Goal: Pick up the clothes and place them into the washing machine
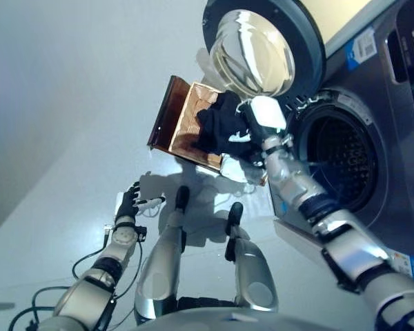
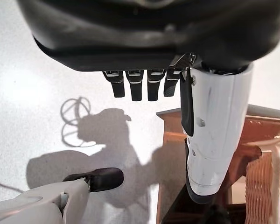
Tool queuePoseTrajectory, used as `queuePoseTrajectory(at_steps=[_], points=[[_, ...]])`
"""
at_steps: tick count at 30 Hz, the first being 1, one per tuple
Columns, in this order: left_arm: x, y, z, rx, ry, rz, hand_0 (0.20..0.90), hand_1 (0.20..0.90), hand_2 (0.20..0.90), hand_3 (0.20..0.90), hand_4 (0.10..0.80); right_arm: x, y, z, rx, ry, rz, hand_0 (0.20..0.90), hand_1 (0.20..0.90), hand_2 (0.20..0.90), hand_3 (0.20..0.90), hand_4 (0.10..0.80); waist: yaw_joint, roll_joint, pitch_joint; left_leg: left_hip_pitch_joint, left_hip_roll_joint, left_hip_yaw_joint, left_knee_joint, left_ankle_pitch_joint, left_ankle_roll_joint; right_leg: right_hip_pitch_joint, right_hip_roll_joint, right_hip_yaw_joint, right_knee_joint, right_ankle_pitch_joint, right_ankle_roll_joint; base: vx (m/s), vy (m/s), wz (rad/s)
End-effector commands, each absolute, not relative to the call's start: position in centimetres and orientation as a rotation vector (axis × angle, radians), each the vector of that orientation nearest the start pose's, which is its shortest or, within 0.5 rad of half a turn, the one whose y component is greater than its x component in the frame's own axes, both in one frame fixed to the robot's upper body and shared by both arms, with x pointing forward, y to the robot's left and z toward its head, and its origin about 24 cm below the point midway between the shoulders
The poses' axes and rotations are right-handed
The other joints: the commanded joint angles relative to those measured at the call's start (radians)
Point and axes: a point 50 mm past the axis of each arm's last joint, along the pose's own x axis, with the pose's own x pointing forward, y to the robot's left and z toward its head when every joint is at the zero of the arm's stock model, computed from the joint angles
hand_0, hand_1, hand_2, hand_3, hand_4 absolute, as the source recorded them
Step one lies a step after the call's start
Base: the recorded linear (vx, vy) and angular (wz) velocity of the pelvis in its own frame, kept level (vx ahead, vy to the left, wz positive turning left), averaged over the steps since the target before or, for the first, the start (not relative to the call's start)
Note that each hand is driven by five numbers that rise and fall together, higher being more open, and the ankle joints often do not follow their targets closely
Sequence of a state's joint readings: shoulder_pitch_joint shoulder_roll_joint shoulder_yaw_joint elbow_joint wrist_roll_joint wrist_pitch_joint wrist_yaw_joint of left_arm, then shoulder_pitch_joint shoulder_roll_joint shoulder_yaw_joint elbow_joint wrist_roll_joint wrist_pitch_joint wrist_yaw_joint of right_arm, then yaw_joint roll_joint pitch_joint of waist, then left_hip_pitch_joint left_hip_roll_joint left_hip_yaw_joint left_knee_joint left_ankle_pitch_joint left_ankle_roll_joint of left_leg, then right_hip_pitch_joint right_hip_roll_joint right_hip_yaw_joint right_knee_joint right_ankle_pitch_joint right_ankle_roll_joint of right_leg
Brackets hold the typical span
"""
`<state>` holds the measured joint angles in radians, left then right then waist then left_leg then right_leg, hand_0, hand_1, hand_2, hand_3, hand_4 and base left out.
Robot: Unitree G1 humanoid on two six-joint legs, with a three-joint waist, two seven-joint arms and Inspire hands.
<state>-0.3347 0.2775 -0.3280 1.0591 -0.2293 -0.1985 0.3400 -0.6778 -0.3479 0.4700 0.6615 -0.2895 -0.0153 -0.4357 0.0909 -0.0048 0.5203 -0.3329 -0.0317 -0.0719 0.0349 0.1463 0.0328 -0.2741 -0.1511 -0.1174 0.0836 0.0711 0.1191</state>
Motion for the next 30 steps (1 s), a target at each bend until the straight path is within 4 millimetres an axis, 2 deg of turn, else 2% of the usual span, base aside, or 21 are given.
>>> queuePoseTrajectory(at_steps=[1, 3, 4, 7, 8, 11, 12, 14, 24, 29, 30], points=[[24.9, 20.3, -8.1, 0.368, 0.517, 0.242, 0.9, 0.9, 0.9, 0.9, 0.8, 36.1, -13.4, 11.6, -0.408, -0.312, -0.147, 0.2, 0.2, 0.2, 0.2, 0.3, -0.009, 0.035, -0.121, -0.025, -0.025, 0.066, 0.094, -0.121, -0.028, -0.064, -0.029, 0.021, 0.127, -0.055, 0.001, 0.003, 0.031, -0.08], [24.7, 20.3, -8.3, 0.377, 0.527, 0.239, 0.9, 0.9, 0.9, 0.9, 0.8, 35.6, -12.8, 10.3, -0.259, -0.25, -0.108, 0.2, 0.2, 0.2, 0.2, 0.3, -0.013, 0.044, -0.119, -0.023, -0.025, 0.074, 0.103, -0.129, -0.027, -0.063, -0.03, 0.032, 0.13, -0.058, 0.001, 0.007, 0.024, -0.12], [24.7, 20.3, -8.3, 0.377, 0.527, 0.239, 0.9, 0.9, 0.9, 0.9, 0.8, 35.6, -12.8, 10.3, -0.259, -0.25, -0.108, 0.2, 0.2, 0.2, 0.2, 0.3, -0.013, 0.044, -0.121, -0.026, -0.025, 0.074, 0.102, -0.127, -0.027, -0.065, -0.03, 0.031, 0.129, -0.056, 0.001, 0.007, 0.017, -0.15], [24.2, 20.1, -8.8, 0.38, 0.549, 0.231, 0.9, 0.9, 0.9, 0.9, 0.8, 34.5, -12.1, 8.3, 0.058, -0.155, -0.099, 0.2, 0.2, 0.2, 0.2, 0.3, -0.02, 0.058, -0.122, -0.022, -0.027, 0.088, 0.116, -0.139, -0.026, -0.066, -0.032, 0.045, 0.135, -0.059, 0.002, 0.014, 0.037, -0.08], [24.0, 19.8, -9.0, 0.375, 0.558, 0.223, 0.9, 0.9, 0.9, 0.9, 0.8, 34.0, -11.8, 7.2, 0.262, -0.104, -0.111, 0.2, 0.2, 0.2, 0.2, 0.3, -0.025, 0.067, -0.123, -0.022, -0.027, 0.098, 0.121, -0.144, -0.025, -0.069, -0.033, 0.053, 0.137, -0.06, 0.003, 0.011, 0.044, -0.07], [23.6, 19.3, -9.2, 0.361, 0.563, 0.209, 0.9, 0.9, 0.9, 0.9, 0.8, 33.5, -11.7, 6.6, 0.494, -0.074, -0.14, 0.2, 0.2, 0.2, 0.2, 0.3, -0.03, 0.084, -0.124, -0.023, -0.029, 0.109, 0.129, -0.151, -0.024, -0.075, -0.034, 0.069, 0.14, -0.061, 0.004, 0.003, 0.033, -0.13], [23.6, 19.3, -9.2, 0.361, 0.563, 0.209, 0.9, 0.9, 0.9, 0.9, 0.8, 33.5, -11.7, 6.6, 0.494, -0.074, -0.14, 0.2, 0.2, 0.2, 0.2, 0.3, -0.029, 0.084, -0.126, -0.026, -0.029, 0.109, 0.127, -0.15, -0.024, -0.077, -0.034, 0.069, 0.139, -0.059, 0.004, 0.008, 0.021, -0.26], [23.6, 18.5, -9.3, 0.344, 0.563, 0.179, 0.9, 0.9, 0.9, 0.9, 0.8, 33.3, -12.1, 6.0, 0.714, -0.056, -0.205, 0.2, 0.2, 0.2, 0.2, 0.3, -0.035, 0.103, -0.124, -0.024, -0.03, 0.117, 0.133, -0.156, -0.025, -0.077, -0.037, 0.077, 0.141, -0.062, 0.004, 0.009, 0.014, -0.18], [23.1, 16.6, -10.1, 0.308, 0.603, 0.122, 0.9, 0.9, 0.9, 0.9, 0.8, 32.9, -14.4, 4.5, 0.973, -0.054, -0.385, 0.2, 0.2, 0.2, 0.2, 0.3, -0.063, 0.152, -0.129, -0.018, -0.038, 0.138, 0.13, -0.165, -0.024, -0.085, -0.048, 0.099, 0.148, -0.068, 0.004, 0.014, 0.011, -0.05], [22.9, 16.2, -10.3, 0.299, 0.613, 0.11, 0.9, 0.9, 0.9, 0.9, 0.8, 32.7, -15.3, 4.2, 1.004, -0.067, -0.435, 0.2, 0.2, 0.2, 0.2, 0.3, -0.072, 0.164, -0.131, -0.02, -0.041, 0.144, 0.132, -0.166, -0.024, -0.092, -0.05, 0.106, 0.151, -0.067, 0.005, 0.012, 0.006, -0.06], [22.6, 15.7, -10.5, 0.286, 0.623, 0.093, 0.9, 0.9, 0.9, 0.9, 0.8, 32.6, -16.4, 3.9, 1.028, -0.076, -0.493, 0.2, 0.2, 0.2, 0.2, 0.3, -0.08, 0.175, -0.125, -0.022, -0.042, 0.151, 0.141, -0.173, -0.022, -0.093, -0.053, 0.115, 0.157, -0.072, 0.005, 0.01, 0.007, -0.04]])
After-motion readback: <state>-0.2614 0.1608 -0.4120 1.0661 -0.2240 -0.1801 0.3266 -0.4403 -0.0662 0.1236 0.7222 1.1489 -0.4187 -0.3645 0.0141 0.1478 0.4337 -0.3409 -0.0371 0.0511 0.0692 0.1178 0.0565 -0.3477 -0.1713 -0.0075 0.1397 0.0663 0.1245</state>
